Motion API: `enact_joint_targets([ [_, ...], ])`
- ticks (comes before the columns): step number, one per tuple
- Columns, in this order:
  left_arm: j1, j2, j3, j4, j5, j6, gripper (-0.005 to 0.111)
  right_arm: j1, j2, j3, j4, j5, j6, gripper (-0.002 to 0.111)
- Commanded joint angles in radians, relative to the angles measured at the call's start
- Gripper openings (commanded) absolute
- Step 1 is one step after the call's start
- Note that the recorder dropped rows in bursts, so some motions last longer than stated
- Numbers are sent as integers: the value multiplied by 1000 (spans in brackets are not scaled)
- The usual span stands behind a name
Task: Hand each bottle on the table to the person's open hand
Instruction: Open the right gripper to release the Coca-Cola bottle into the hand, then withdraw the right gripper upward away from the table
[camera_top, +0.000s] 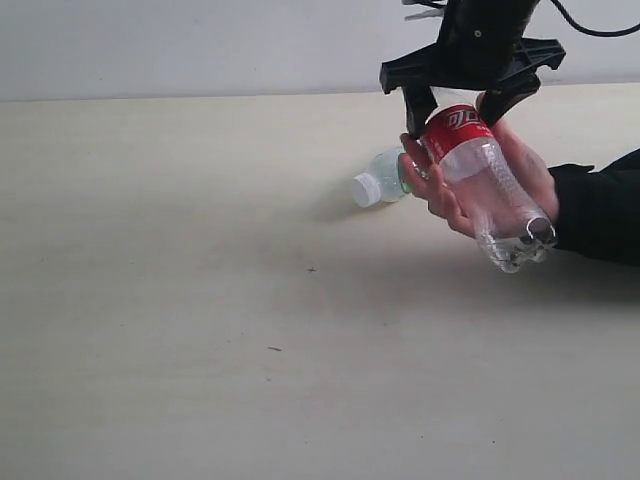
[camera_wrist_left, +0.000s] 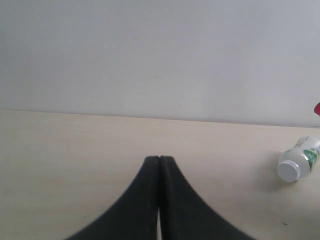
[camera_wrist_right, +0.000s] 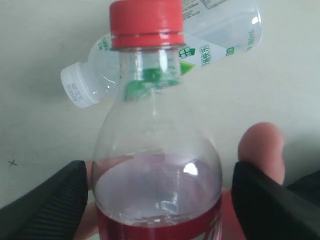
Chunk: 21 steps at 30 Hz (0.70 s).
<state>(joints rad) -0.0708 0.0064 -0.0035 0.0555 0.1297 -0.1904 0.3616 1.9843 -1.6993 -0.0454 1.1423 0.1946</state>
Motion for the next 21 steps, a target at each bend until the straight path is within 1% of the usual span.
enact_joint_targets([
  [1,1,-6,3,-8,-1,1,0,-9,0,-6,-29,-29,-8,76],
  [5,1,-6,3,-8,-1,1,0,-9,-32,-6,-29,-35,-8,76],
  [9,1,-6,3,-8,-1,1,0,-7,-137,-6,-44,-35,-10,76],
  [11,1,-6,3,-8,-1,1,0,-7,-184,-6,-44,-28,-16,74],
  [12,1,-6,3,-8,-1,1,0,-7,-202,-6,-44,-20,-17,71],
  [15,1,-6,3,-8,-1,1,0,-7,-277,12,-35,4,-17,45],
  [16,1,-6,3,-8,-1,1,0,-7,-319,35,-29,-6,-17,29],
  [17,1,-6,3,-8,-1,1,0,-7,-354,69,-18,-25,-17,18],
  [18,1,-6,3,-8,-1,1,0,-7,-404,106,-3,-54,-30,4],
  [19,1,-6,3,-8,-1,1,0,-7,-464,177,27,-110,-53,1],
  [21,1,-6,3,-8,-1,1,0,-7,-588,294,82,-201,-118,1],
])
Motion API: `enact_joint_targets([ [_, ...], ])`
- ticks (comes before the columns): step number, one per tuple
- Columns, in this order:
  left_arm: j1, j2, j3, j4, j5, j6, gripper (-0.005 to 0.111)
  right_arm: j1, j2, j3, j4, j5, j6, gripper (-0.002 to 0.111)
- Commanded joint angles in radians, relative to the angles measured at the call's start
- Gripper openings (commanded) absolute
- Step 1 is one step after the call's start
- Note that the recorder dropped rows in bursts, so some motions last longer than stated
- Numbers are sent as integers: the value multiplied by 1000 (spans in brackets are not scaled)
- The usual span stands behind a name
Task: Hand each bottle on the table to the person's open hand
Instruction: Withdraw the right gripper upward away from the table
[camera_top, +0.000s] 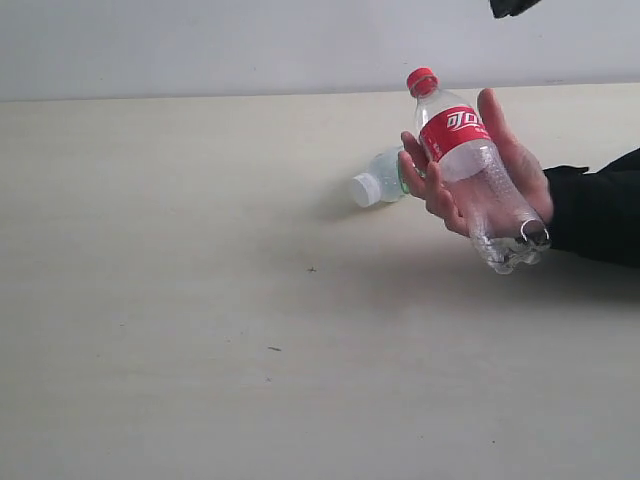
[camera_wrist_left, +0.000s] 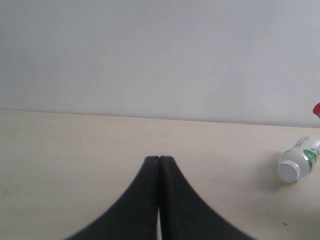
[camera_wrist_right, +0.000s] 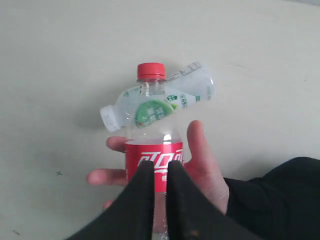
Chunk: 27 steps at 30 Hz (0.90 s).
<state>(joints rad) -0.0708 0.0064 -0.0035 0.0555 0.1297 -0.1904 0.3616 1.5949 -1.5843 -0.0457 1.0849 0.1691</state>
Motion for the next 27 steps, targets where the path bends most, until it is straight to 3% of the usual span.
enact_joint_targets([
  [1,1,-6,3,-8,-1,1,0,-7,-293,279,122,-213,-139,0],
  [7,1,-6,3,-8,-1,1,0,-7,-746,763,255,-525,-263,0],
  [13,1,-6,3,-8,-1,1,0,-7,-1088,1070,256,-694,-253,0],
  [19,1,-6,3,-8,-1,1,0,-7,-1214,1209,292,-714,-205,0],
  [27,1,-6,3,-8,-1,1,0,-7,-1221,1230,349,-681,-169,0],
])
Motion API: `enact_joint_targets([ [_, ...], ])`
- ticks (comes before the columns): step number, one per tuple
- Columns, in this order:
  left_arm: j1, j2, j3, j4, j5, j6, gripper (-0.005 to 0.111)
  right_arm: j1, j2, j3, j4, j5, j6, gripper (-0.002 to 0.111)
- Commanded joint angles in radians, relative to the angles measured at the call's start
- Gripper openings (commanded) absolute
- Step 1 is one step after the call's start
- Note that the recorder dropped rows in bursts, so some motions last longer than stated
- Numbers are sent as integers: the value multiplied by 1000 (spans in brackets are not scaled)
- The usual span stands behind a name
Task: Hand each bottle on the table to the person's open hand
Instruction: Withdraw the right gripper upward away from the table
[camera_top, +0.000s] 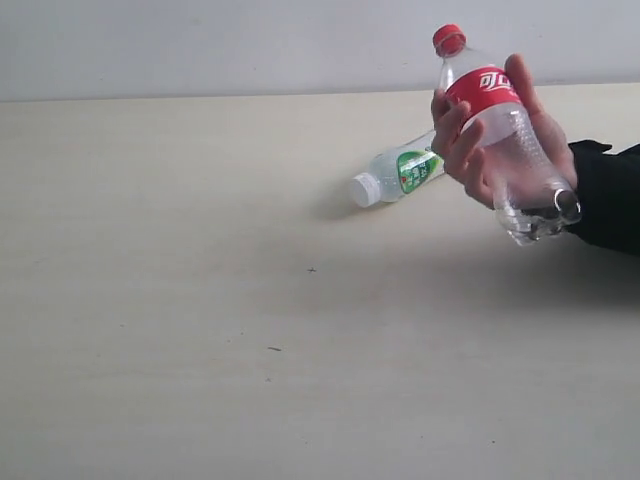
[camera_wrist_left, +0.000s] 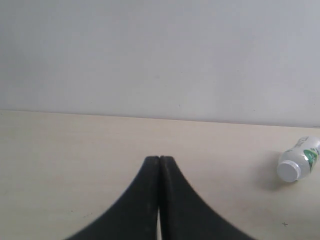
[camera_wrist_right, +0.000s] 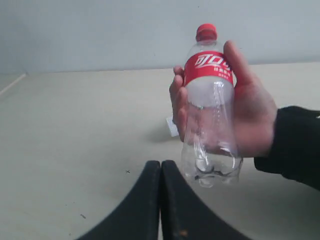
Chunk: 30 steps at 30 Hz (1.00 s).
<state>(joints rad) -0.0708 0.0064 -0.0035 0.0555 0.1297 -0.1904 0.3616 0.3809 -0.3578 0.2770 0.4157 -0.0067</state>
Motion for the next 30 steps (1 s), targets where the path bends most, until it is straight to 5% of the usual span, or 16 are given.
enact_joint_targets([
  [1,1,-6,3,-8,-1,1,0,-7,-7,3,66,-27,7,0],
  [30,1,-6,3,-8,-1,1,0,-7,-7,1,59,51,7,0],
])
